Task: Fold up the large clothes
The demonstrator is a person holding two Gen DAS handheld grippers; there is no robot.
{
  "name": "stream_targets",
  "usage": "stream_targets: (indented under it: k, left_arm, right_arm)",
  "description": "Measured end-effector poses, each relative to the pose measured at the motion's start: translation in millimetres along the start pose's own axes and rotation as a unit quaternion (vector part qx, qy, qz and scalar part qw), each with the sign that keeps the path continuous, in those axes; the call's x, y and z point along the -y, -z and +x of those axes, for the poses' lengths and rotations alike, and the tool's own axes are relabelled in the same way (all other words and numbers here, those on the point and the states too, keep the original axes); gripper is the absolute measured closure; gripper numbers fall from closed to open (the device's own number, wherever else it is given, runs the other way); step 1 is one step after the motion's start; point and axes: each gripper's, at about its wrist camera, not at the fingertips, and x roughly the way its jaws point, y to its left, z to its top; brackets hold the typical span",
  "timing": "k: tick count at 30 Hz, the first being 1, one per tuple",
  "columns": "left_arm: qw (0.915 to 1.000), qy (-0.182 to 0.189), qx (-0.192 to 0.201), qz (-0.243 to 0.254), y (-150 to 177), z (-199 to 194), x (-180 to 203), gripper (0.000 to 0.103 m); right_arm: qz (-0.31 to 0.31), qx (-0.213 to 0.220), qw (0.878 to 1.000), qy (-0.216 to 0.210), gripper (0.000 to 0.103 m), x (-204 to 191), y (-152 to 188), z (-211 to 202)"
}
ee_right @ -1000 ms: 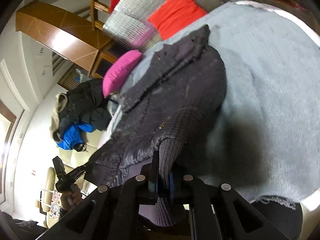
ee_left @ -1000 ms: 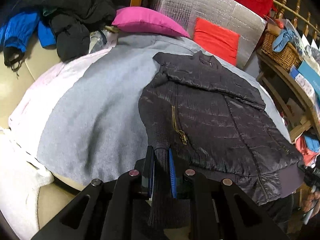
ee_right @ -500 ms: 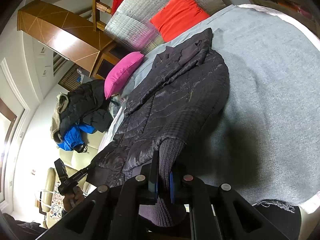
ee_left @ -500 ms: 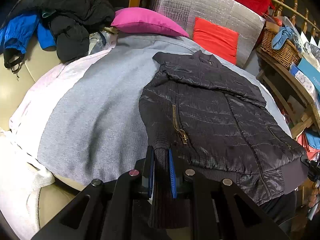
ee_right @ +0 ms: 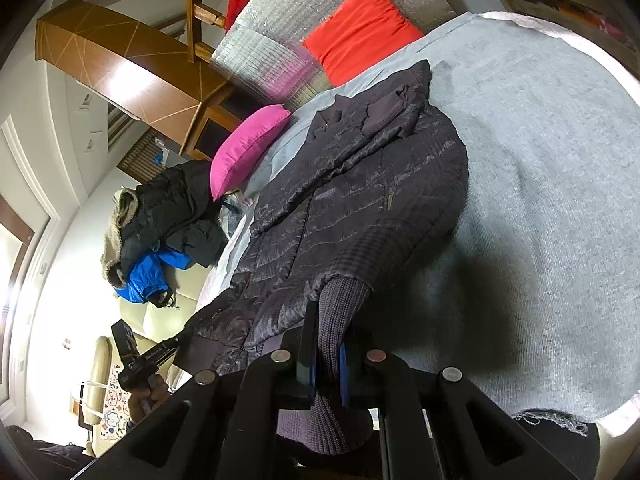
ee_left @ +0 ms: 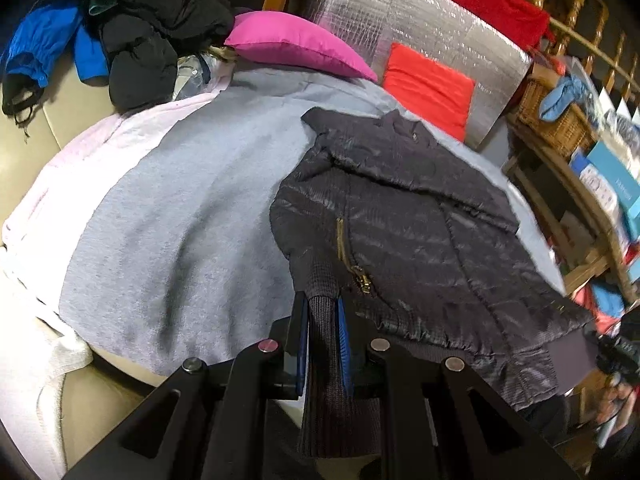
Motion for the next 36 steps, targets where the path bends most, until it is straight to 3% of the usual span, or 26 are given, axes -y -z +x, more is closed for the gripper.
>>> stream_targets:
  k: [8, 25, 36]
  left_arm:
    - [1.0000, 0.000, 0.005, 0.001, 1.6, -7.3, 2.6, 0.088]
    - [0.9998, -0.004, -0.013, -0.014, 32.0, -18.7, -8.1, 0.089]
    - [0.9998, 0.003, -0.012, -0.015, 41.1, -57.5, -13.4, 0.089]
  right_arm:
    - [0.001, 0.004, 1.000, -0.004, 0.095, -0.4, -0.6, -0.7]
    - [0.029, -0.008, 1.000, -0.002, 0.095, 21.7, 36.6, -6.5]
    - [0.020, -0.037, 0.999, -0.009, 0.095, 16.5, 56.4, -36.1]
